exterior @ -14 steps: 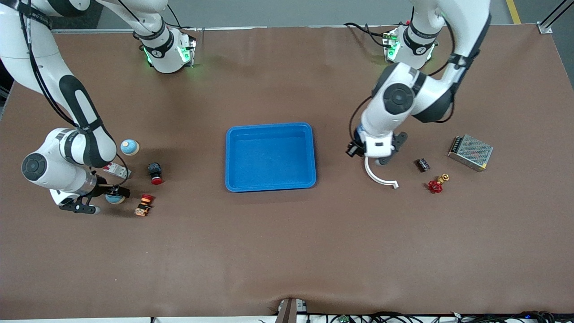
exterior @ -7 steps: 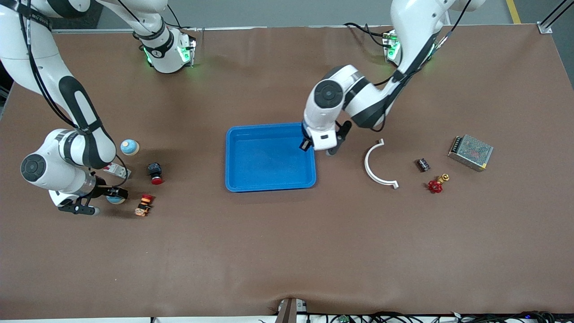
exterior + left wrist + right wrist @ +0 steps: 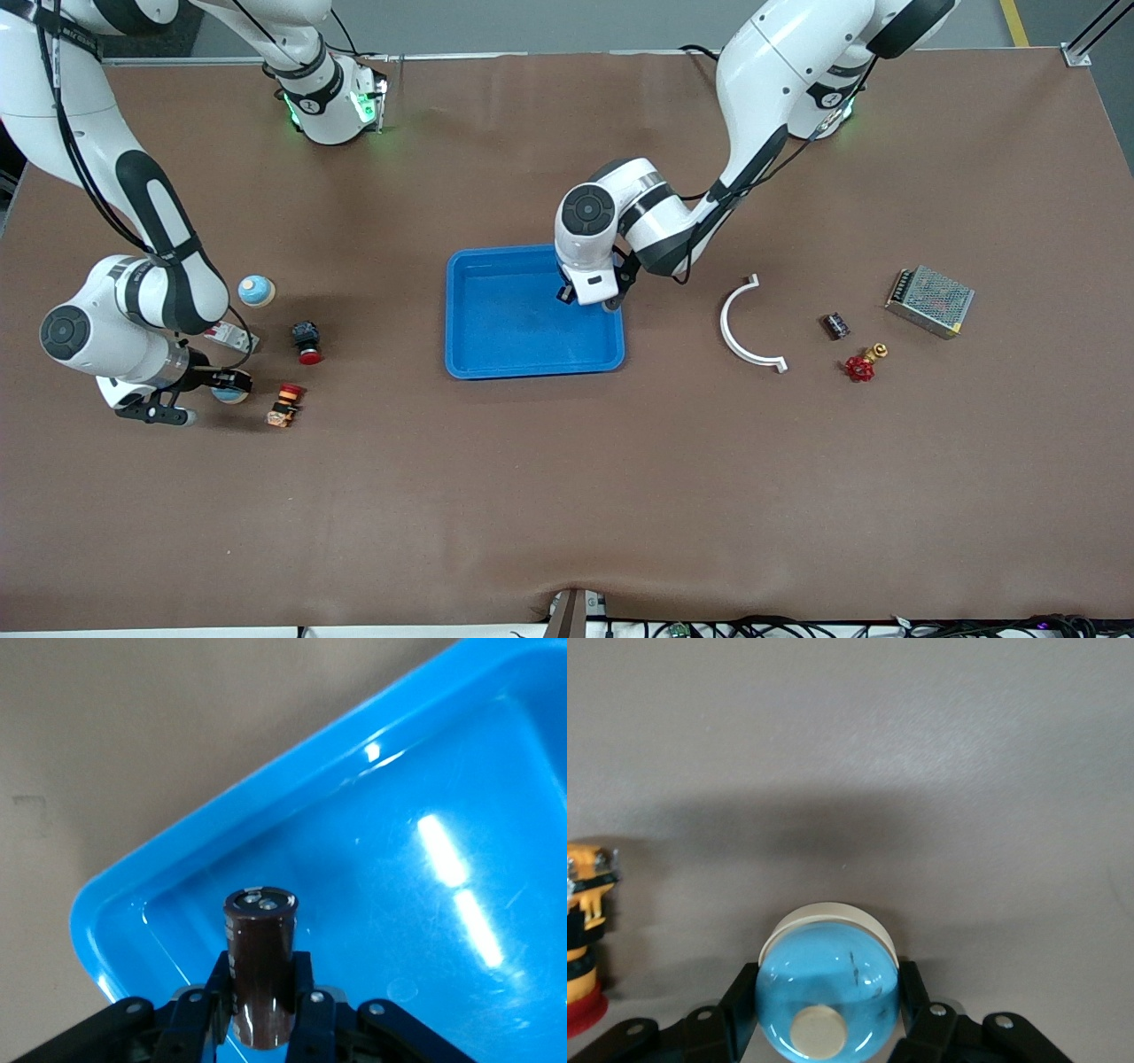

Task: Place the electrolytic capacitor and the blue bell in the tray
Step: 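Release the capacitor into the tray and raise the left gripper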

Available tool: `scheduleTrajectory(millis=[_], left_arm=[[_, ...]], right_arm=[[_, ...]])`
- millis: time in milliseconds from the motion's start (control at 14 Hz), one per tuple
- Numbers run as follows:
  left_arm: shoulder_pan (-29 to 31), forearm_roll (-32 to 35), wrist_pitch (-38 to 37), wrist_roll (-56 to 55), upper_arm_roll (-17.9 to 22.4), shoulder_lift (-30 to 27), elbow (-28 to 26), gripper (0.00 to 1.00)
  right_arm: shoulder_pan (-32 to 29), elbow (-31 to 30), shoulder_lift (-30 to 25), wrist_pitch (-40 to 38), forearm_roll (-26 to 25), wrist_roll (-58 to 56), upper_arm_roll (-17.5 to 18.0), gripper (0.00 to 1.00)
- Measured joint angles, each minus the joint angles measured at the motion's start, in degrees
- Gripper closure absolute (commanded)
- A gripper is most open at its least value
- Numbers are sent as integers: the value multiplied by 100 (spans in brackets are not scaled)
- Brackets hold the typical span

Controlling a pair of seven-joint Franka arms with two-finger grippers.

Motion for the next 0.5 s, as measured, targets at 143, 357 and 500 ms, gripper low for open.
scheduleTrajectory(millis=[143, 357, 500], left_arm=[[-15, 5, -1, 0, 1, 43, 6, 0], [-15, 128, -3, 0, 9, 50, 29, 0], [2, 283, -27, 0, 15, 24, 116, 0]], right_arm=[[46, 164, -53, -423, 3, 7, 60, 100], [224, 539, -331, -1356, 8, 59, 213, 100], [448, 657, -565, -1762, 11, 127, 255, 100]])
